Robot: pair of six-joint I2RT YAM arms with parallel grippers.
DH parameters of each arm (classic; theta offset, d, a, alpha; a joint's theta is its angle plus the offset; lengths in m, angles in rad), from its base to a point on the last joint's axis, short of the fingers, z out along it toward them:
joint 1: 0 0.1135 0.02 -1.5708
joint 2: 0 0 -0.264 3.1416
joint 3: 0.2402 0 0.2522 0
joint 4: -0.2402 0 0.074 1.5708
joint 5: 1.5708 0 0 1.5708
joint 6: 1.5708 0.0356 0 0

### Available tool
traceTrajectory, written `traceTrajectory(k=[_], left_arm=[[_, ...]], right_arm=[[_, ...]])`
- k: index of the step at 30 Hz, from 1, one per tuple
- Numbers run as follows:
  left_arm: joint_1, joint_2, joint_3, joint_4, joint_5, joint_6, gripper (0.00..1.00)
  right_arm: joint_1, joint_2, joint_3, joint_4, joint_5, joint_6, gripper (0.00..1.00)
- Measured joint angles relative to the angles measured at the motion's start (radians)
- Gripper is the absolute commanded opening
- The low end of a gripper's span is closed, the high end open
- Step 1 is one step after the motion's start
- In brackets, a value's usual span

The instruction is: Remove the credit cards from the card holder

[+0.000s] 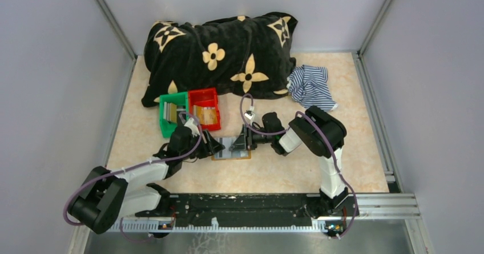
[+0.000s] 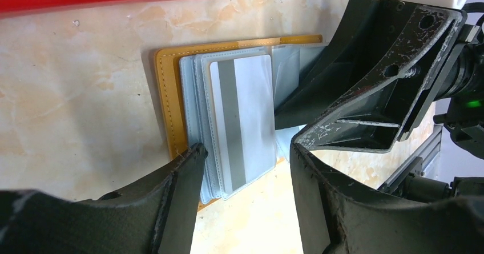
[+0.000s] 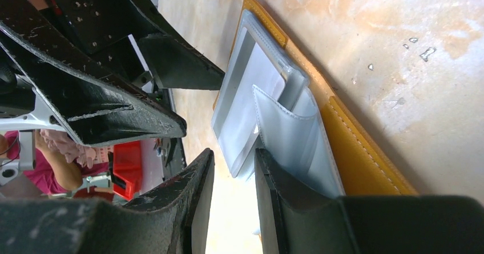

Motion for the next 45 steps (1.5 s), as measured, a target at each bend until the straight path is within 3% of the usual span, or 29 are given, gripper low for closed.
traceTrajectory(k=[14,19,24,30,36,45], left_arm=[[0.006,0.053,-0.006,0.079,0.018,-0.005,0.63],[0.01,0.093,0.005,0.116,0.03,-0.005,0.62],[0.011,0.103,0.013,0.117,0.033,-0.004,0.62],[0.01,0.049,0.031,0.013,0.015,0.016,0.63],[0.009,-0.069,0.067,-0.156,-0.041,0.064,0.63],[0.009,-0.088,0.066,-0.132,0.003,0.089,0.61]], right_arm=[[0.0,0.0,0.0,0.001,0.0,0.004,0.33],[0.0,-0.001,0.0,-0.012,0.014,0.009,0.18],[-0.001,-0.001,0.004,-0.034,0.022,0.009,0.17],[0.001,-0.001,0.005,-0.037,0.023,0.002,0.23],[0.006,-0.003,0.005,-0.035,0.024,0.0,0.21],[0.006,-0.005,0.005,-0.042,0.027,-0.006,0.21]])
